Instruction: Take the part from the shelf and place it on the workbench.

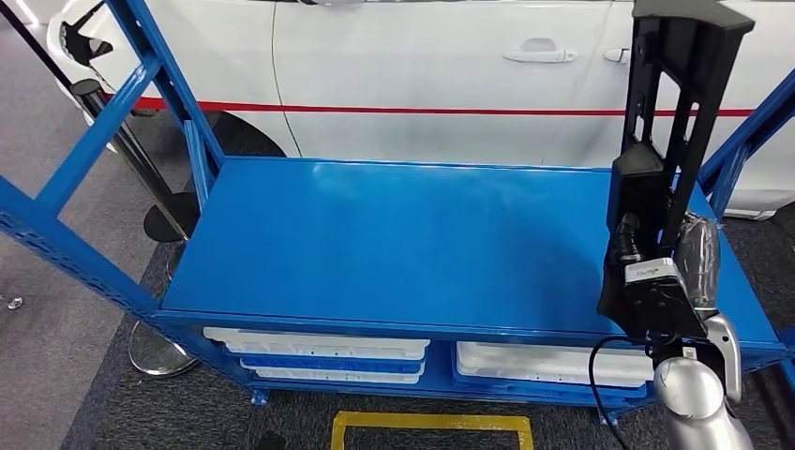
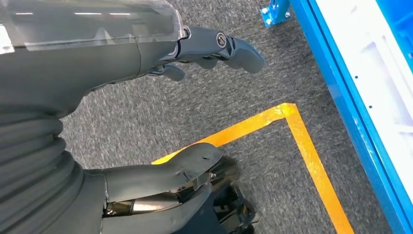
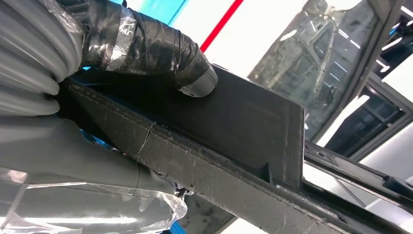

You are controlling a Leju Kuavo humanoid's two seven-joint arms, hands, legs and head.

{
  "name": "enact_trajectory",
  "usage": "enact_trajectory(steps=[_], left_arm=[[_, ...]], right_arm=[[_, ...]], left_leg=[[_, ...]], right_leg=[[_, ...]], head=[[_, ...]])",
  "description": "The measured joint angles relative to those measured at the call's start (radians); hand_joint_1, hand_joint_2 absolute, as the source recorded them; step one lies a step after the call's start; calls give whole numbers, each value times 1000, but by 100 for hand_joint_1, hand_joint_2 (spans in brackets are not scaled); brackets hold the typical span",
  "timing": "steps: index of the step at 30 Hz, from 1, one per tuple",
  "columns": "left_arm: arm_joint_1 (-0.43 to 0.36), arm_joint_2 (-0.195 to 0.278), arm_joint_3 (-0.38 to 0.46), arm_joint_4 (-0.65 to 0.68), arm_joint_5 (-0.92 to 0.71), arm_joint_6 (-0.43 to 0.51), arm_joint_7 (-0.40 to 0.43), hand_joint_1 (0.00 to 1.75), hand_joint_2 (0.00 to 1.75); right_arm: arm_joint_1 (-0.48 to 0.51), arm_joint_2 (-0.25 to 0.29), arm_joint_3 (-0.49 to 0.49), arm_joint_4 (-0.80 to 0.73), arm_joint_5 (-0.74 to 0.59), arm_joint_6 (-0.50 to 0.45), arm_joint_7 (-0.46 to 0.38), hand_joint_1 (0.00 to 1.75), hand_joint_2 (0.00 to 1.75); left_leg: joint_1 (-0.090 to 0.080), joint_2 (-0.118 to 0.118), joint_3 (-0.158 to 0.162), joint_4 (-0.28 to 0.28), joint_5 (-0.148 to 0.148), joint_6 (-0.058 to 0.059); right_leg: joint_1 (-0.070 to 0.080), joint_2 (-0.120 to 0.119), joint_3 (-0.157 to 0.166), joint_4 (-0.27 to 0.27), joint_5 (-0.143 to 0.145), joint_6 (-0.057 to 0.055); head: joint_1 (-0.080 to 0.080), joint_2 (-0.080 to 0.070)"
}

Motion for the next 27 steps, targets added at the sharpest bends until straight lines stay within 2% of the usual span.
enact_trajectory(steps=[1, 2, 3, 4, 6, 7, 8, 10, 12, 14, 16, 17, 18, 19, 21, 22, 23, 25, 27], left_arm=[[0, 0, 0, 0, 2, -2, 2, 0, 175], [1, 0, 1, 0, 6, -4, 3, 0, 175], [1, 0, 3, 0, 10, -5, 4, 0, 175], [2, -1, 5, 0, 14, -4, 6, 0, 175], [1, -2, 9, 0, 17, 3, 14, 0, 175], [1, -2, 12, 0, 17, 7, 19, 0, 175], [0, -2, 14, 0, 17, 10, 24, 0, 175], [0, -2, 19, 0, 18, 15, 31, 0, 175], [-1, -2, 22, 0, 17, 16, 34, 0, 175], [-2, -2, 24, 0, 17, 17, 36, 0, 175], [-2, -2, 24, 0, 16, 19, 40, 0, 175], [-1, -3, 24, 0, 15, 20, 43, 0, 175], [0, -3, 24, 0, 15, 22, 45, 0, 175], [0, -3, 24, 0, 14, 23, 47, 0, 175], [-1, -3, 25, 0, 13, 26, 49, 0, 175], [-2, -3, 25, 0, 12, 27, 50, 0, 175], [-3, -3, 25, 0, 11, 28, 50, 0, 175], [-3, -3, 25, 0, 10, 29, 50, 0, 175], [-2, -4, 25, 0, 9, 28, 48, 0, 175]], right_arm=[[1, 1, -1, 0, 0, 1, 0, 175, 175], [2, 2, -1, 0, 0, 2, 0, 175, 175], [3, 3, -1, 1, 1, 2, 0, 175, 175], [3, 3, -1, 1, 1, 3, 0, 175, 175], [1, 4, -1, 1, 2, 3, -1, 175, 175], [0, 4, -1, 0, 2, 3, -1, 175, 175], [0, 4, -1, 0, 2, 4, -1, 175, 175], [0, 6, -1, 0, 2, 7, -1, 175, 175], [-2, 8, -1, 1, 3, 8, -1, 175, 175], [-4, 11, -1, 1, 3, 9, -2, 175, 175], [-4, 14, -1, 1, 4, 9, -2, 175, 175], [-4, 17, -1, 1, 5, 9, -2, 175, 175], [-4, 20, -1, 1, 5, 9, -2, 175, 175], [-4, 23, -1, 1, 6, 9, -2, 175, 175], [-4, 28, -1, 1, 8, 9, -3, 175, 175], [-5, 31, -1, 1, 9, 8, -4, 175, 175], [-5, 33, 0, 1, 10, 8, -4, 175, 175], [-4, 39, 0, 1, 11, 8, -4, 175, 175], [-4, 44, 2, 1, 13, 7, -5, 175, 175]], left_leg=[[0, 0, -1, 1, -1, 1], [0, 0, -2, 3, -2, 1], [1, 0, -2, 6, -3, 0], [2, 0, -3, 11, -6, -3], [2, -2, -8, 31, -18, -13], [1, -3, -12, 42, -24, -19], [0, -3, -16, 51, -29, -23], [0, -4, -20, 57, -31, -28], [3, -3, -26, 74, -45, -36], [8, -2, -59, 149, -90, -48], [13, -2, -116, 269, -144, -55], [14, -2, -138, 311, -153, -56], [15, -2, -145, 320, -145, -54], [15, -2, -134, 293, -118, -50], [11, -2, -78, 168, -52, -37], [7, -3, -51, 110, -32, -31], [3, -3, -34, 72, -24, -26], [-4, -4, -25, 48, -22, -20], [-1, -4, -16, 25, -9, -13]], right_leg=[[0, 0, -27, 55, -21, 3], [-1, -1, -44, 90, -28, 6], [-3, -1, -45, 92, -16, 10], [-6, -2, -27, 55, 13, 14], [-10, -4, 33, -61, 65, 18], [-10, -3, 54, -102, 77, 14], [-9, -1, 62, -120, 77, 8], [-6, 2, 60, -120, 75, -6], [-6, 2, 61, -123, 78, -17], [-6, 0, 63, -125, 79, -24], [-4, -2, 63, -125, 78, -28], [-2, -2, 63, -125, 78, -28], [-1, -3, 63, -125, 78, -29], [0, -2, 64, -125, 78, -29], [2, -2, 66, -126, 77, -29], [2, -2, 65, -127, 78, -27], [1, -2, 65, -128, 79, -24], [-2, -2, 64, -135, 84, -14], [-3, -3, 65, -136, 81, -4]], head=[[0, 0], [0, 0], [0, 0], [0, 0], [0, 0], [0, 0], [-1, 0], [-1, 0], [-1, 0], [-1, 0], [-1, 0], [-1, 0], [-1, 0], [-1, 0], [-1, 0], [-1, 0], [-1, 0], [-1, 0], [-1, 0]])
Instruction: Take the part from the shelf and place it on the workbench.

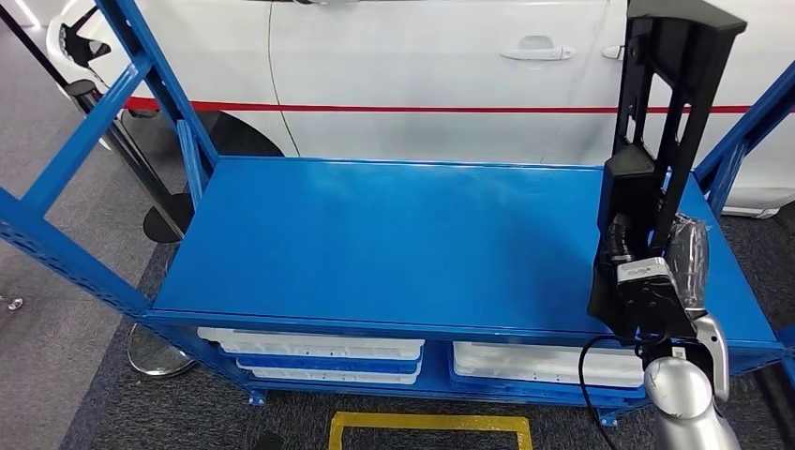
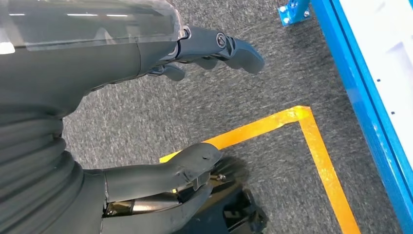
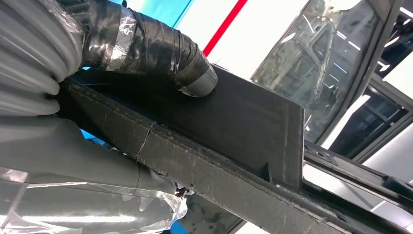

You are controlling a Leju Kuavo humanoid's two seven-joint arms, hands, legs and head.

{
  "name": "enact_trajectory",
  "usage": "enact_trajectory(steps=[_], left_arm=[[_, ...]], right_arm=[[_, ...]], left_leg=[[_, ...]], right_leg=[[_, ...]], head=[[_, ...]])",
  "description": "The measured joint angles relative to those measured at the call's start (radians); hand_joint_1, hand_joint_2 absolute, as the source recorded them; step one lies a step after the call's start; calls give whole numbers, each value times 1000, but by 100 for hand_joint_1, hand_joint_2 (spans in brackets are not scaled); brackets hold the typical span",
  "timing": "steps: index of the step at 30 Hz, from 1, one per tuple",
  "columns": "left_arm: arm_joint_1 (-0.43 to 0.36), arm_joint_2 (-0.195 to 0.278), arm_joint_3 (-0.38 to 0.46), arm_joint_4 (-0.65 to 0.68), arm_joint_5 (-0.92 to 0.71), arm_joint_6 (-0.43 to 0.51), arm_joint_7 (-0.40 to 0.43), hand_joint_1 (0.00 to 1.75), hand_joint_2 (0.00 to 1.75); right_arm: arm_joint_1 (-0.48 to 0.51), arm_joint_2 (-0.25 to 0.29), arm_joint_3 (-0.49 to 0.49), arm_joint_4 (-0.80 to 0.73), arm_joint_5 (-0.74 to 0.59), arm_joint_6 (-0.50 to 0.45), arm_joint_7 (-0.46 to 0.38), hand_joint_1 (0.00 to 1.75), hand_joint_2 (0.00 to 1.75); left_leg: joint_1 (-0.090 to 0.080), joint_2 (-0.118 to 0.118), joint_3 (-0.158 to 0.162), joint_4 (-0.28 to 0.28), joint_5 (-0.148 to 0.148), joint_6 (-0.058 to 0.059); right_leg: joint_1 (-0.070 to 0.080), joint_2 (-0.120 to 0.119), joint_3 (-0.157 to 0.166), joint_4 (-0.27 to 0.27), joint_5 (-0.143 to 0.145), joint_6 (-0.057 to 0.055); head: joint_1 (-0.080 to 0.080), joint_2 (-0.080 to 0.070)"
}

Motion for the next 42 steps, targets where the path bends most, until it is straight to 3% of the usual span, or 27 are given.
enact_trajectory(steps=[2, 4, 5, 6, 7, 10, 12, 15, 17, 20, 21, 22, 23, 26, 30, 32, 35, 36, 37, 38, 40, 42], left_arm=[[-1, -1, 0, 0, -1, -2, -7, 0, 175], [-2, -1, 0, 0, -2, -5, -13, 0, 175], [-1, -1, 0, 0, -2, -7, -15, 0, 175], [0, -2, 0, 0, -2, -9, -15, 0, 175], [1, -2, 0, 0, -3, -10, -16, 0, 175], [1, -3, 0, 0, -4, -15, -16, 0, 175], [1, -3, 0, 0, -3, -18, -16, 0, 175], [2, -3, 0, 0, -2, -19, -12, 0, 175], [1, -3, 1, 0, -1, -19, -8, 0, 175], [1, -3, 3, 0, -1, -19, -2, 0, 175], [2, -3, 4, 0, -1, -18, 0, 0, 175], [2, -3, 4, 0, -1, -18, 1, 0, 175], [2, -3, 5, 0, -1, -18, 2, 0, 175], [-2, -3, 6, 0, -1, -18, 3, 0, 175], [-2, -4, 7, 0, -1, -17, 3, 0, 175], [-2, -4, 8, 0, -1, -16, 3, 0, 175], [-3, -4, 9, 0, -1, -17, 4, 0, 175], [-2, -4, 9, 0, -1, -17, 4, 0, 175], [-1, -5, 9, 0, 0, -17, 4, 0, 175], [-1, -5, 10, 0, 0, -18, 4, 0, 175], [-1, -5, 10, 0, 0, -18, 4, 0, 175], [-1, -6, 12, 0, 0, -18, 4, 0, 175]], right_arm=[[-1, 3, 1, 1, 2, -1, 0, 175, 175], [0, 5, 3, 4, 3, -2, -1, 175, 175], [1, 7, 6, 6, 3, -2, 0, 175, 175], [2, 8, 9, 8, 4, -3, 0, 175, 175], [2, 9, 12, 10, 4, -3, 0, 175, 175], [-1, 11, 20, 12, 4, -3, 0, 175, 175], [-3, 12, 24, 14, 4, -3, 1, 175, 175], [-7, 14, 32, 15, 4, -2, 3, 175, 175], [-13, 15, 39, 16, 4, 0, 4, 175, 175], [-23, 17, 48, 22, 4, 3, 6, 175, 175], [-25, 18, 50, 24, 4, 5, 6, 175, 175], [-26, 18, 53, 27, 4, 6, 6, 175, 175], [-28, 18, 55, 29, 4, 7, 6, 175, 175], [-33, 19, 58, 31, 5, 7, 6, 175, 175], [-35, 20, 62, 34, 5, 7, 7, 175, 175], [-36, 20, 63, 35, 5, 7, 7, 175, 175], [-36, 21, 65, 39, 5, 7, 7, 175, 175], [-36, 21, 66, 42, 5, 7, 7, 175, 175], [-36, 21, 66, 44, 5, 7, 7, 175, 175], [-36, 21, 67, 46, 5, 7, 7, 175, 175], [-39, 21, 69, 47, 5, 7, 7, 175, 175], [-40, 22, 71, 48, 5, 7, 8, 175, 175]], left_leg=[[4, 1, 11, -24, 14, 8], [2, 2, 12, -28, 16, 12], [2, 2, 11, -27, 15, 12], [1, 2, 11, -24, 14, 12], [2, 2, 10, -20, 12, 11], [2, 0, 3, 6, -2, 0], [0, -1, -5, 22, -9, -9], [2, -1, -12, 33, -15, -22], [6, 0, -34, 87, -59, -33], [16, 1, -97, 256, -152, -47], [18, 1, -104, 283, -159, -48], [19, 1, -93, 273, -148, -46], [18, 1, -65, 228, -122, -41], [9, 0, 37, 45, -60, -23], [-3, 2, 46, 0, -38, -7], [1, 6, 44, -20, -15, 7], [1, 8, 22, -23, 3, 17], [0, 8, 13, -19, 7, 16], [0, 8, 4, -15, 9, 15], [1, 8, -5, -8, 11, 14], [1, 8, -22, 9, 12, 9], [-2, 7, -34, 25, 12, 1]], right_leg=[[3, -1, -23, 54, -38, 3], [5, 0, -76, 167, -95, 3], [5, 0, -99, 214, -111, 5], [4, 0, -107, 231, -107, 7], [2, -1, -99, 214, -87, 10], [-3, -2, -17, 53, -10, 13], [0, 1, 4, 7, -3, 4], [2, 2, -1, 5, 6, -14], [0, 0, -4, 2, 12, -24], [4, -3, -12, 2, 17, -30], [5, -4, -15, 2, 19, -31], [7, -4, -18, 2, 21, -31], [7, -4, -19, 2, 24, -31], [7, -4, -23, 1, 33, -23], [-1, -5, -27, -6, 46, 2], [0, -4, -43, 29, 7, 8], [4, -2, -93, 189, -107, 8], [4, -2, -98, 224, -121, 10], [3, -2, -88, 228, -116, 12], [2, -2, -61, 197, -95, 13], [1, -4, 17, 80, -55, 14], [4, -3, 55, 10, -43, 8]], head=[[0, 0], [1, 0], [1, 0], [1, 0], [1, 0], [0, 0], [0, 0], [0, 0], [0, 0], [0, 0], [0, 0], [0, 0], [0, 0], [0, 0], [0, 0], [0, 0], [1, 0], [1, 0], [1, 0], [1, 0], [1, 0], [1, 0]])
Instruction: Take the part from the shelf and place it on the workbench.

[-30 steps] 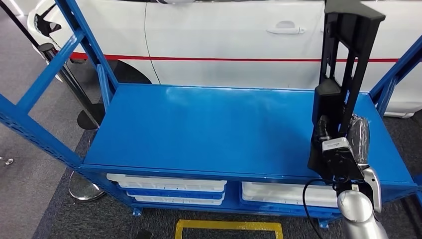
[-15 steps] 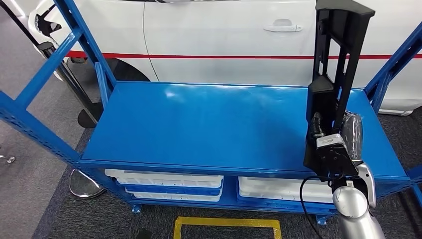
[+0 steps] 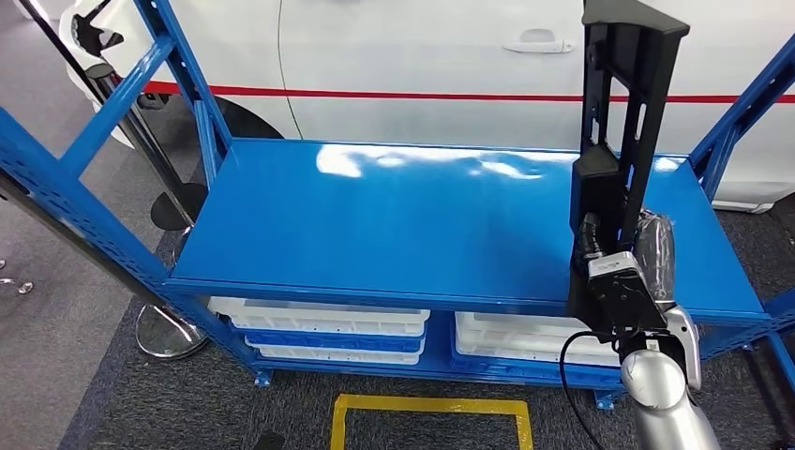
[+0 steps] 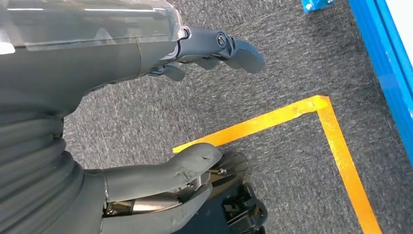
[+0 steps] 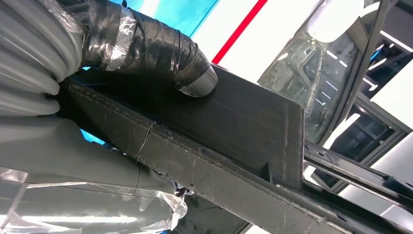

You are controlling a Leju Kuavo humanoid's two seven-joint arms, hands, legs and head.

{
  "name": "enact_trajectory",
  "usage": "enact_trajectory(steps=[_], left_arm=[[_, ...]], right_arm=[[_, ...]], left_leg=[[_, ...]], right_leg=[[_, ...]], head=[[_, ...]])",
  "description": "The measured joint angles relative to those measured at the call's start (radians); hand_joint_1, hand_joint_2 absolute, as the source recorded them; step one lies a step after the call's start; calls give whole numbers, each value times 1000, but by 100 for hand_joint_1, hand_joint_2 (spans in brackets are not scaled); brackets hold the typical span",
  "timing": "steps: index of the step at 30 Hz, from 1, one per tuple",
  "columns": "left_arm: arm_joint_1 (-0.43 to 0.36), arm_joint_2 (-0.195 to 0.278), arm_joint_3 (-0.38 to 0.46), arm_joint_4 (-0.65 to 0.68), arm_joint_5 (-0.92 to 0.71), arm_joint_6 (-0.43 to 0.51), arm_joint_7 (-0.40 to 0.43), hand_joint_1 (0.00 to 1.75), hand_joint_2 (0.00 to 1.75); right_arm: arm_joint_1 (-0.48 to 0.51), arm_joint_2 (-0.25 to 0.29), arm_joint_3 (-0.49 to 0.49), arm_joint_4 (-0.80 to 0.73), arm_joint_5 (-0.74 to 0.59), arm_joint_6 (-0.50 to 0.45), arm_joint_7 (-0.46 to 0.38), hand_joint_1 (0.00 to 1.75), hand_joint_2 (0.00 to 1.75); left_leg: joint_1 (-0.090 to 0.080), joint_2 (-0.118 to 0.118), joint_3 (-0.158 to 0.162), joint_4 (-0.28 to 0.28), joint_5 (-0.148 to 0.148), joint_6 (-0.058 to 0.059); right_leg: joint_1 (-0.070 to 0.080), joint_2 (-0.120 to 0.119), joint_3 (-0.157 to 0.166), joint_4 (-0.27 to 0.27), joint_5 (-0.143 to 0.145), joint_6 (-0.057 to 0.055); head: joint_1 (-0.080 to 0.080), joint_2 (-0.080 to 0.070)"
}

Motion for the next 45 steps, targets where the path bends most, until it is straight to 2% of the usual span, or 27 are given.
enact_trajectory(steps=[3, 4, 6, 8, 9, 10, 11, 14, 16, 18, 20, 21, 23, 24, 25, 26, 28, 30, 34, 35, 37, 39, 40, 41, 42, 43, 45], left_arm=[[1, 0, 2, 0, 0, 0, 0, 0, 175], [1, 0, 2, 0, 0, 0, 0, 0, 175], [1, 0, 2, 0, 0, 1, 0, 0, 175], [1, 0, 3, 0, 0, 1, 0, 0, 175], [2, 0, 3, 0, 0, 1, 0, 0, 175], [2, 0, 3, 0, 0, 1, 0, 0, 175], [2, 0, 3, 0, 0, 1, 0, 0, 175], [1, 0, 3, 0, 0, 1, 0, 0, 175], [0, 0, 3, 0, 0, 1, 0, 0, 175], [1, 0, 4, 0, 0, 0, 1, 0, 175], [0, 0, 4, 0, 0, 0, 2, 0, 175], [0, 0, 4, 0, 0, 0, 2, 0, 175], [-1, -1, 4, 0, 0, 0, 2, 0, 175], [-1, -1, 4, 0, 0, 0, 2, 0, 175], [0, -1, 4, 0, 0, 0, 2, 0, 175], [0, -1, 4, 0, 0, 0, 2, 0, 175], [1, -1, 4, 0, 0, 0, 3, 0, 175], [0, -2, 4, 0, 0, 0, 3, 0, 175], [1, -1, 4, 0, 0, 1, 4, 0, 175], [2, -1, 4, 0, 0, 1, 5, 0, 175], [1, -2, 5, 0, 0, 1, 7, 0, 175], [0, -2, 5, 0, 0, 1, 9, 0, 175], [0, -2, 5, 0, 0, 1, 10, 0, 175], [0, -2, 4, 0, -1, 1, 10, 0, 175], [0, -2, 4, 0, -1, 1, 10, 0, 175], [-1, -2, 4, 0, -1, 1, 11, 0, 175], [-4, -2, 5, 0, -2, 2, 11, 0, 175]], right_arm=[[0, 1, 1, 1, 0, 0, 0, 175, 175], [-1, 1, 1, 1, 0, 0, 0, 175, 175], [-3, 2, 1, 1, 0, 0, 0, 175, 175], [-4, 3, 2, 1, 0, 0, 0, 175, 175], [-4, 4, 2, 1, 0, 0, 0, 175, 175], [-3, 4, 2, 1, 0, 0, 0, 175, 175], [-3, 5, 3, 1, 0, 0, 0, 175, 175], [-4, 5, 3, 1, 0, 0, 0, 175, 175], [-4, 5, 3, 1, 1, 0, 0, 175, 175], [-3, 7, 5, 1, 1, 0, 0, 175, 175], [-2, 9, 6, 1, 1, -1, 0, 175, 175], [-2, 9, 7, 1, 1, -1, 0, 175, 175], [-1, 10, 8, 1, 1, -2, 0, 175, 175], [1, 10, 9, 1, 1, -2, 1, 175, 175], [2, 10, 10, 1, 1, -2, 1, 175, 175], [4, 10, 10, 1, 1, -2, 1, 175, 175], [4, 10, 11, 1, 1, -2, 1, 175, 175], [3, 10, 13, 1, 1, -2, 1, 175, 175], [2, 11, 15, 0, 1, -3, 1, 175, 175], [0, 11, 15, 0, 1, -3, 1, 175, 175], [-5, 11, 15, 0, 1, -3, 1, 175, 175], [-8, 12, 15, 1, 1, -3, 1, 175, 175], [-9, 12, 15, 1, 1, -3, 1, 175, 175], [-9, 12, 15, 1, 1, -3, 1, 175, 175], [-10, 12, 15, 1, 1, -3, 1, 175, 175], [-10, 12, 15, 1, 1, -3, 1, 175, 175], [-12, 12, 15, 1, 1, -3, 1, 175, 175]], left_leg=[[-1, -1, -9, 10, 5, -14], [1, -2, -15, 19, -3, -20], [7, -3, -41, 83, -54, -33], [15, -3, -84, 200, -126, -44], [19, -3, -99, 247, -145, -47], [20, -3, -99, 266, -146, -47], [21, -3, -82, 249, -129, -45], [16, -5, 31, 65, -60, -29], [7, -6, 67, -4, -52, -20], [3, -6, 71, -22, -40, -11], [5, -2, 73, -49, -18, -1], [8, 0, 72, -61, -7, 4], [7, 2, 59, -62, 3, 10], [6, 2, 50, -57, 6, 11], [6, 3, 41, -51, 7, 10], [7, 3, 31, -43, 9, 9], [9, 3, 11, -22, 9, 5], [8, 1, -9, 2, 8, -3], [7, -2, -29, 22, 14, -24], [9, -3, -37, 37, -3, -31], [16, -3, -63, 113, -77, -43], [22, -3, -90, 223, -155, -51], [24, -3, -91, 258, -169, -53], [25, -3, -78, 264, -163, -52], [25, -3, -49, 237, -143, -50], [25, -3, -4, 182, -118, -44], [20, -4, 84, 51, -99, -33]], right_leg=[[2, 3, -7, -8, 4, -16], [1, 2, -10, -8, 9, -24], [-1, 0, -17, -10, 18, -38], [2, -1, -28, -10, 26, -44], [3, -1, -33, -10, 30, -44], [4, -1, -37, -10, 33, -43], [5, -1, -40, -10, 36, -42], [5, -1, -44, -10, 43, -35], [1, -1, -46, -13, 50, -24], [-3, -1, -48, -21, 59, -9], [-3, 1, -55, -10, 42, 0], [-1, 2, -67, 20, 14, 2], [1, 3, -106, 127, -60, 2], [1, 3, -124, 181, -85, 4], [0, 3, -131, 211, -92, 7], [-2, 2, -121, 208, -81, 10], [-8, 0, -57, 107, -33, 17], [-6, 2, -7, 20, -5, 14], [-2, 5, -16, 4, 4, -17], [-3, 4, -22, 3, 12, -25], [-3, 1, -38, 0, 28, -38], [1, 0, -57, 0, 44, -42], [3, 0, -68, 0, 51, -42], [5, -1, -78, 1, 59, -41], [6, -1, -88, 1, 67, -40], [8, 0, -96, 1, 74, -39], [8, 0, -106, -1, 88, -32]], head=[[0, 0], [0, 0], [-1, 0], [-1, 0], [-1, 0], [-1, 0], [-1, 0], [-1, 0], [-1, 0], [-1, 0], [-1, 0], [0, 0], [0, 0], [0, 0], [0, 0], [0, 0], [0, 0], [0, 0], [0, 0], [-1, 0], [-2, 0], [-3, 0], [-3, 0], [-3, 0], [-3, 0], [-3, 0], [-2, 0]])
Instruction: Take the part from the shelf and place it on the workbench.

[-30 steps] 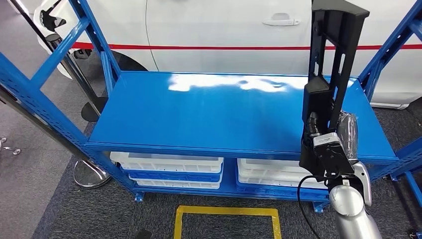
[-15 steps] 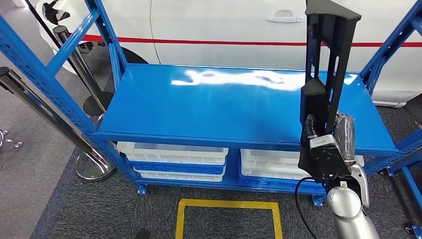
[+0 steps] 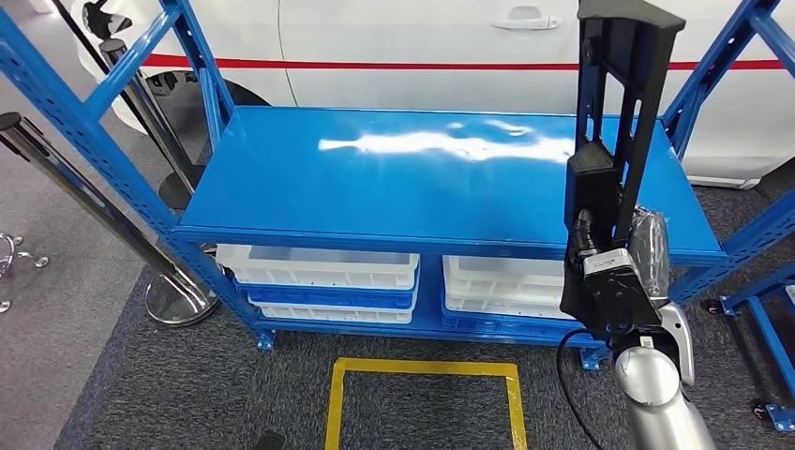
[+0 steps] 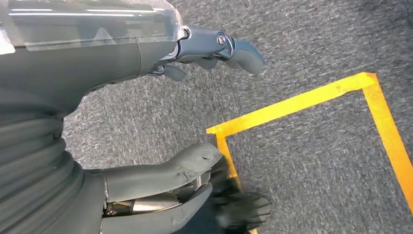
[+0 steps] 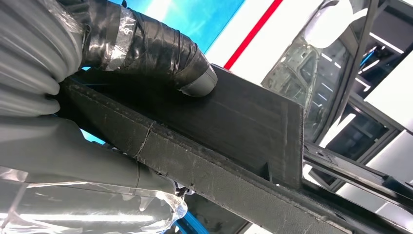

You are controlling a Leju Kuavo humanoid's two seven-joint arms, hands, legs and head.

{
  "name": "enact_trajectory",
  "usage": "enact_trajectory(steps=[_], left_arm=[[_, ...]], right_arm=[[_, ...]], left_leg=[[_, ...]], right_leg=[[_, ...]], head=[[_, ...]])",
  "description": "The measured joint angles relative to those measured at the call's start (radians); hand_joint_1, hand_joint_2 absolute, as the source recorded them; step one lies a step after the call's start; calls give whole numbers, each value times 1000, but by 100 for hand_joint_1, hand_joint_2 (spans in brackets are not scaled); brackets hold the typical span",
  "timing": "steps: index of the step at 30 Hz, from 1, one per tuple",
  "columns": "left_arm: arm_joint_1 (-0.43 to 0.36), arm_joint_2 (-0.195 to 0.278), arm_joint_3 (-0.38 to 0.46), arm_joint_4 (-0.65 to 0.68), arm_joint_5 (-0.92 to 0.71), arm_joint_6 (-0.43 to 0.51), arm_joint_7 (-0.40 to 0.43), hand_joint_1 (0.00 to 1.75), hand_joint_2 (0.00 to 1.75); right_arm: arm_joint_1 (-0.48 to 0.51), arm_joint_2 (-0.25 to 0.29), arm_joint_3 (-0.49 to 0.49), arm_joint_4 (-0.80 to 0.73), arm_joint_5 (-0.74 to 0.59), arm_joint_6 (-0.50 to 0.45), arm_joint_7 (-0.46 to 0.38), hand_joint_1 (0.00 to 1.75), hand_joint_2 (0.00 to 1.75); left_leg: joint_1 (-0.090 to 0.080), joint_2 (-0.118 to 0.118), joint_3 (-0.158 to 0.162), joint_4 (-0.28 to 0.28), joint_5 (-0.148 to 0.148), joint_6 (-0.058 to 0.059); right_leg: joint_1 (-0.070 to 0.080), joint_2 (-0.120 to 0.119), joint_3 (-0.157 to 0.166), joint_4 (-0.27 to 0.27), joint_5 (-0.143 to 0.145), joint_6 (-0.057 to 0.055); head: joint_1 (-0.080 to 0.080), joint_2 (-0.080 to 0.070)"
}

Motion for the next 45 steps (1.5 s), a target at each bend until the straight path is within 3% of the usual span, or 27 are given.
enact_trajectory(steps=[2, 5, 7, 9, 10, 11, 13, 15, 16, 19, 20, 22, 24, 25, 26, 28, 29, 31, 33, 35, 36, 38, 40, 41, 42, 44, 45], left_arm=[[-3, 0, 0, 0, 0, 1, 0, 0, 175], [-2, 0, 0, 0, -1, 1, 1, 0, 175], [-3, 0, 0, 0, -1, 1, 2, 0, 175], [-3, 1, 1, 0, -1, 1, 2, 0, 175], [-3, 1, 1, 0, -2, 1, 2, 0, 175], [-3, 0, 1, 0, -2, 1, 3, 0, 175], [-2, 0, 1, 0, -3, 1, 3, 0, 175], [-2, 0, 1, 0, -4, 2, 3, 0, 175], [-2, 0, 2, 0, -4, 2, 3, 0, 175], [-1, 0, 4, 0, -7, 4, 3, 0, 175], [0, 0, 5, 0, -7, 4, 3, 0, 175], [2, 0, 6, 0, -8, 4, 3, 0, 175], [2, 0, 7, 0, -8, 5, 4, 0, 175], [2, 0, 7, 0, -8, 5, 4, 0, 175], [2, 0, 7, 0, -8, 5, 4, 0, 175], [2, 0, 7, 0, -8, 5, 4, 0, 175], [1, 0, 7, 0, -8, 6, 4, 0, 175], [-2, 1, 7, 0, -9, 7, 4, 0, 175], [-5, 1, 8, 0, -9, 8, 4, 0, 175], [-4, 0, 8, 0, -9, 9, 4, 0, 175], [-3, 0, 8, 0, -8, 8, 4, 0, 175], [-3, 0, 8, 0, -8, 8, 5, 0, 175], [-3, 0, 9, 0, -9, 8, 6, 0, 175], [-3, 0, 9, 0, -9, 8, 6, 0, 175], [-2, 0, 9, 0, -10, 8, 6, 0, 175], [-1, 0, 9, 0, -10, 8, 6, 0, 175], [-1, 0, 9, 0, -10, 8, 6, 0, 175]], right_arm=[[-3, 1, 0, 0, 0, 0, 0, 175, 175], [-5, 2, 0, 1, 0, 0, 0, 175, 175], [-5, 2, 1, 2, 0, -1, 0, 175, 175], [-4, 2, 2, 4, 0, -1, 0, 175, 175], [-4, 2, 2, 5, 0, -1, 0, 175, 175], [-4, 2, 2, 6, 0, -1, 0, 175, 175], [-5, 2, 2, 8, 0, -1, 0, 175, 175], [-8, 2, 3, 9, 0, -1, 1, 175, 175], [-9, 2, 3, 9, 0, -1, 1, 175, 175], [-9, 3, 4, 9, 0, -2, 1, 175, 175], [-9, 3, 4, 9, 0, -2, 1, 175, 175], [-11, 3, 4, 10, 0, -2, 1, 175, 175], [-11, 3, 4, 10, 0, -3, 1, 175, 175], [-11, 3, 5, 10, 0, -3, 1, 175, 175], [-11, 3, 5, 10, 0, -4, 1, 175, 175], [-11, 3, 5, 9, 0, -4, 1, 175, 175], [-11, 3, 5, 9, 0, -5, 2, 175, 175], [-11, 3, 5, 8, 0, -7, 2, 175, 175], [-11, 4, 5, 8, 0, -8, 1, 175, 175], [-9, 5, 5, 9, 0, -8, 2, 175, 175], [-9, 5, 5, 9, 0, -8, 2, 175, 175], [-8, 5, 5, 9, -1, -8, 3, 175, 175], [-6, 5, 5, 10, -2, -8, 3, 175, 175], [-5, 5, 5, 11, -3, -8, 4, 175, 175], [-4, 5, 5, 12, -3, -8, 4, 175, 175], [-4, 5, 5, 13, -4, -8, 5, 175, 175], [-5, 5, 5, 14, -4, -8, 5, 175, 175]], left_leg=[[-10, -1, 32, -65, 1, 8], [-16, 2, 28, -96, 37, 22], [-12, 7, 18, -114, 64, 34], [-14, 9, -6, -111, 80, 41], [-14, 9, -20, -106, 87, 41], [-14, 9, -33, -100, 93, 39], [-12, 10, -64, -80, 101, 34], [-13, 10, -93, -54, 105, 27], [-15, 9, -104, -42, 106, 22], [-17, 7, -117, -30, 118, 8], [-15, 7, -123, -24, 111, 3], [-9, 6, -144, 30, 54, -10], [-2, 6, -176, 143, -33, -20], [0, 6, -186, 195, -58, -23], [1, 6, -184, 223, -63, -23], [0, 5, -129, 179, -24, -13], [-4, 4, -79, 115, -3, -4], [-13, 3, 12, -18, 5, 12], [-24, 2, 40, -76, 4, 20], [-27, 4, 35, -100, 31, 28], [-26, 7, 33, -113, 47, 33], [-22, 13, 19, -127, 75, 42], [-23, 13, -7, -123, 93, 46], [-22, 13, -23, -118, 101, 44], [-21, 14, -39, -111, 108, 42], [-17, 14, -75, -87, 117, 35], [-17, 14, -93, -72, 120, 30]], right_leg=[[-5, -1, -3, -7, 16, 13], [-14, -1, -6, -16, 22, 31], [-12, 0, -23, 35, -44, 33], [-10, 1, -48, 146, -131, 34], [-10, 2, -53, 194, -149, 36], [-10, 1, -47, 216, -144, 38], [-14, 0, 13, 162, -98, 43], [-14, 0, 86, 57, -90, 45], [-12, 0, 106, 21, -98, 42], [-9, 3, 101, 8, -98, 20], [-9, 2, 95, 7, -91, 10], [-10, -1, 80, 5, -74, -6], [-6, -2, 60, 5, -58, -13], [-4, -2, 50, 6, -50, -14], [-2, -2, 38, 6, -41, -14], [2, -1, 17, 6, -23, -14], [4, -1, 8, 6, -14, -13], [3, -1, -1, 2, 2, -6], [-4, -3, -2, -8, 19, 7], [-10, -2, -4, -17, 30, 19], [-9, -1, -9, -8, 13, 22], [-8, 1, -31, 62, -68, 25], [-8, 2, -52, 170, -144, 29], [-8, 2, -51, 206, -151, 32], [-10, 1, -38, 215, -136, 35], [-15, 0, 28, 142, -90, 43], [-15, -1, 67, 84, -87, 46]], head=[[0, 0], [0, 0], [1, 0], [1, 0], [1, 0], [1, 0], [1, 0], [1, 0], [1, 0], [1, 0], [1, 0], [1, 0], [1, 0], [1, 0], [1, 0], [1, 0], [1, 0], [1, 0], [1, 0], [1, 0], [1, 0], [2, 0], [2, 0], [2, 0], [2, 0], [2, 0], [2, 0]])
